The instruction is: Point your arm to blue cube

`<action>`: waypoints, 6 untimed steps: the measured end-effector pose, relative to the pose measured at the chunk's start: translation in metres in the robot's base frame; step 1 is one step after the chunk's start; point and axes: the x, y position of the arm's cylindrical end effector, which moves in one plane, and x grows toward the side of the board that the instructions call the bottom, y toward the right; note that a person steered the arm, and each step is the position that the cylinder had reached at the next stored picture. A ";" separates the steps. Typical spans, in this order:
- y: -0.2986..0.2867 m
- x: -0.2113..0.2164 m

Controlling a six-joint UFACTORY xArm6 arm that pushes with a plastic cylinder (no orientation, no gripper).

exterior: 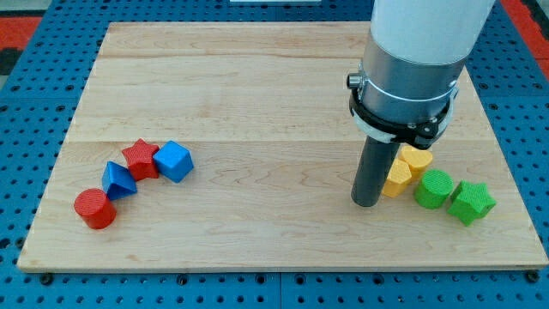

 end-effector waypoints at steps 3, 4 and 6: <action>-0.067 0.032; -0.109 -0.013; -0.167 -0.025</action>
